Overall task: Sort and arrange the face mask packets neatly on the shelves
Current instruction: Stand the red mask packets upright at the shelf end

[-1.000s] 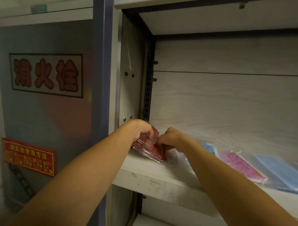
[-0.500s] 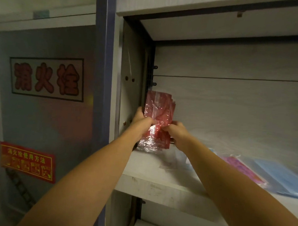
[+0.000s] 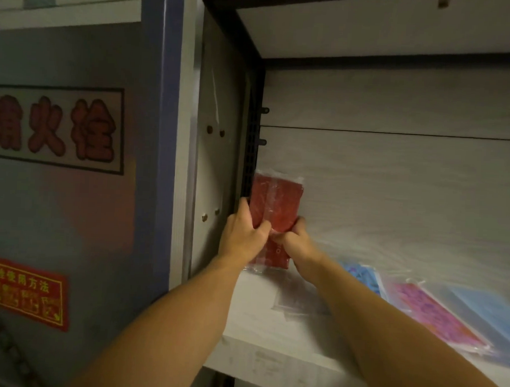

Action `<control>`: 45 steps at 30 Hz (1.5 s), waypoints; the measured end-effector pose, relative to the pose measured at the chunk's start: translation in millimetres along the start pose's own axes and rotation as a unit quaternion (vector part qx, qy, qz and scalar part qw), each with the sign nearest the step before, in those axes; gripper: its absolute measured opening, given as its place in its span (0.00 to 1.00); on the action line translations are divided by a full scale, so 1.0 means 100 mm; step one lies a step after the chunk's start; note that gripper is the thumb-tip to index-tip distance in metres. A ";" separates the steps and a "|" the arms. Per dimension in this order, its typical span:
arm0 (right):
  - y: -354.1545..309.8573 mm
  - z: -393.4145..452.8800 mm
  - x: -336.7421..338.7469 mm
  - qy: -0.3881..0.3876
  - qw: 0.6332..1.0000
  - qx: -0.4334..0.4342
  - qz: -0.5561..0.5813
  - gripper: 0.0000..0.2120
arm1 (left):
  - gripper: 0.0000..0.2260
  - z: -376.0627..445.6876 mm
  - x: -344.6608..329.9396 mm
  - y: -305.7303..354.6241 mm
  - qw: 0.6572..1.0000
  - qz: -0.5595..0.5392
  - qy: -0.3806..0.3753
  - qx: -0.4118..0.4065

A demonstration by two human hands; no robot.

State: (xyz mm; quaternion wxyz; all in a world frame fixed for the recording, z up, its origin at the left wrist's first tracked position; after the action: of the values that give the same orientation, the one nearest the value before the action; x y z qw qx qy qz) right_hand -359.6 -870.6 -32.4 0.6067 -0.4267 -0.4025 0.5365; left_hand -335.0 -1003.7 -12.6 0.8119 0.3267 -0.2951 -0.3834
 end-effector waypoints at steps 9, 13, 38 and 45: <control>0.08 0.11 0.02 0.019 0.999 0.017 0.032 0.16 | 0.16 0.10 -0.14 -0.26 0.978 -0.134 -0.056 0.150; 0.02 0.12 0.04 0.028 0.998 0.040 0.034 0.16 | 0.19 0.11 -0.15 -0.20 0.977 -0.161 -0.062 0.124; 0.03 -0.01 -0.07 -0.060 0.997 -0.037 -0.008 0.24 | 0.17 0.19 -0.02 -0.17 0.957 -0.267 -0.010 0.114; 0.12 -0.04 -0.11 -0.111 0.991 -0.057 0.043 0.28 | 0.15 0.20 -0.09 -0.13 0.958 -0.271 -0.028 0.090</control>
State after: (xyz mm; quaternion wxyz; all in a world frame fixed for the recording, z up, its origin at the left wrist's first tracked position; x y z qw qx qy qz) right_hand -360.5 -881.5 -45.5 0.5093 -0.4150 -0.4785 0.5825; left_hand -359.9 -1009.3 -12.5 0.6361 0.4555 -0.2515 -0.5697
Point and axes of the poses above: each hand's wrist, its own z-axis towards the middle knuckle, its own x-axis out of the back of the hand, y = z × x, the point moved 5 cm from there along z, towards the middle knuckle, and after that the axes turned 9 degrees about y, right-handed, at the moved point
